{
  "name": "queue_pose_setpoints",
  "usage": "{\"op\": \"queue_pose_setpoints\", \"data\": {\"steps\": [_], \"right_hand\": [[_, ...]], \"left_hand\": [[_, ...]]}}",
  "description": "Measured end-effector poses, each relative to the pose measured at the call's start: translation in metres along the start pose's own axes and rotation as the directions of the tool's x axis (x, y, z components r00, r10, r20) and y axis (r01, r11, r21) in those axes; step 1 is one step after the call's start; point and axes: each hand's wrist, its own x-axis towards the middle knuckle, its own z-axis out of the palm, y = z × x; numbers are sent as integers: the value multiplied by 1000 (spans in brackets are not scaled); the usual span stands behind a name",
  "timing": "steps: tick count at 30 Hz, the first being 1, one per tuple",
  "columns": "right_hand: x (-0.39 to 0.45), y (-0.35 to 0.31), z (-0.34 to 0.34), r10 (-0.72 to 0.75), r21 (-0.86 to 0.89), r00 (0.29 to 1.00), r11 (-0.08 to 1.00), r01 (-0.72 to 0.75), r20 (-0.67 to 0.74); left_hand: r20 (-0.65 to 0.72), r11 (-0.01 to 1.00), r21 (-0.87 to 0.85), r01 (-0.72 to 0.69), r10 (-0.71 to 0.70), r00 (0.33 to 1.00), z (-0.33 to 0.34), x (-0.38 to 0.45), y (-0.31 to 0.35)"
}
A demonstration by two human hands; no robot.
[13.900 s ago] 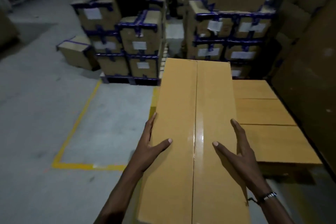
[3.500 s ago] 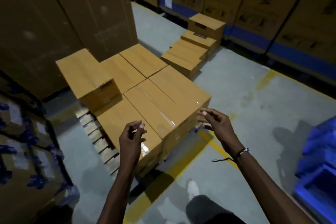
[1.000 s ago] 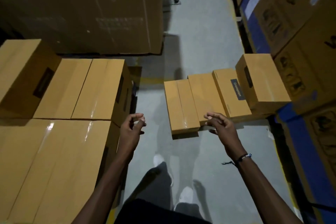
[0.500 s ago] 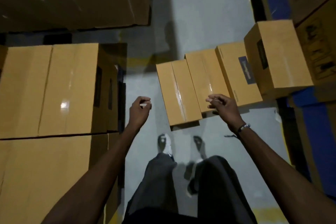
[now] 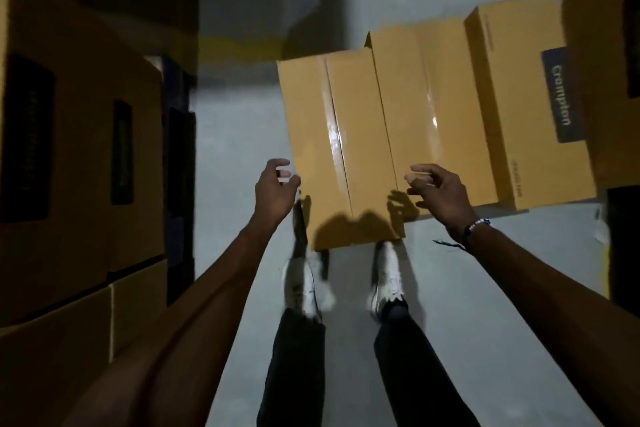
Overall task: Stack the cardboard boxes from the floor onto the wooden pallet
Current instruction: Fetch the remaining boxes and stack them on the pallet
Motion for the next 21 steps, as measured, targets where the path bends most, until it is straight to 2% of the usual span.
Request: {"op": "queue_pose_setpoints", "data": {"steps": [6, 10, 21], "right_hand": [[101, 60, 23, -121, -110, 989, 986, 129, 81], [142, 78, 38, -148, -149, 980, 974, 168, 133], [172, 91, 56, -185, -211, 981, 959, 191, 48]], "left_hand": [[-43, 997, 47, -69, 71, 997, 51, 86, -51], [-43, 993, 93, -72, 76, 996, 71, 132, -83], [76, 966, 106, -237, 230, 970, 90, 161, -113]]}}
